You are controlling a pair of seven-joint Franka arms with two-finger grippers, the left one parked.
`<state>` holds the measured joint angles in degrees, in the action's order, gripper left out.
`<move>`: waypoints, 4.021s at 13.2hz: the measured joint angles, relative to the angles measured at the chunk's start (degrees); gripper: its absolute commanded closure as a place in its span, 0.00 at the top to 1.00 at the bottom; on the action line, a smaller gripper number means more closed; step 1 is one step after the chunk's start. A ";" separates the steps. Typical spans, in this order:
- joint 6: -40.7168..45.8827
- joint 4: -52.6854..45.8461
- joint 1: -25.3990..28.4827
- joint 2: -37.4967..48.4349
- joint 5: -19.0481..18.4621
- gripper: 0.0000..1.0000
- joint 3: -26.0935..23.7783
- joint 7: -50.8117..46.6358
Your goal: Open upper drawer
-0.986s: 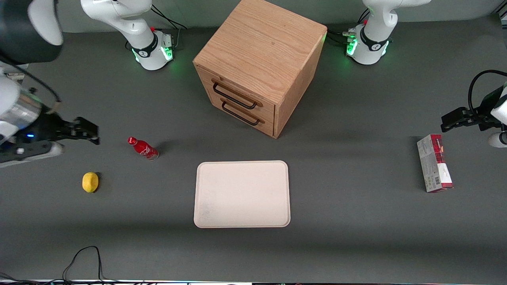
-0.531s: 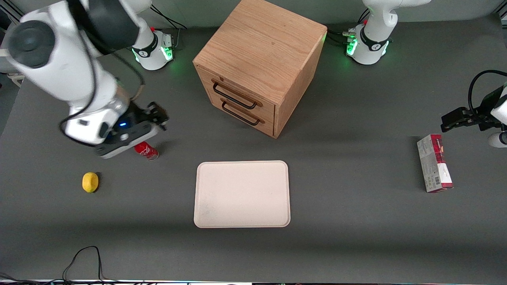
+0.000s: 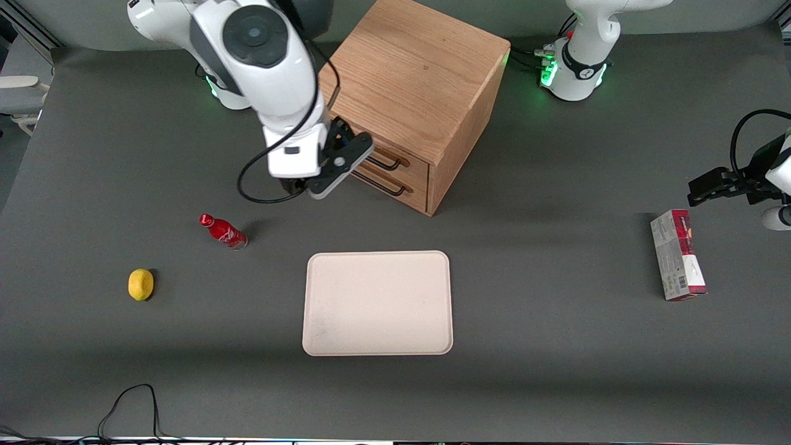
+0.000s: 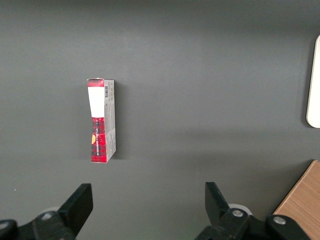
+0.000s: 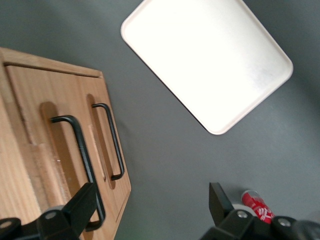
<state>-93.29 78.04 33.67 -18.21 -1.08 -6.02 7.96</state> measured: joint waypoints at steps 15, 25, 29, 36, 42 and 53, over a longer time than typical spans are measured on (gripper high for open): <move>-6.81 13.87 0.72 7.86 9.51 1.00 2.63 16.41; -10.40 15.86 1.86 3.44 9.89 1.00 2.63 15.49; -13.74 18.53 3.51 2.54 9.89 1.00 2.59 14.87; -17.42 22.21 3.56 2.47 9.87 1.00 2.81 14.87; -18.69 22.70 3.51 1.80 9.83 1.00 3.91 14.85; -19.34 20.41 -0.48 0.71 9.74 1.00 5.85 18.00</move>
<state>-112.63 98.45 33.19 -17.50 8.65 -0.17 25.95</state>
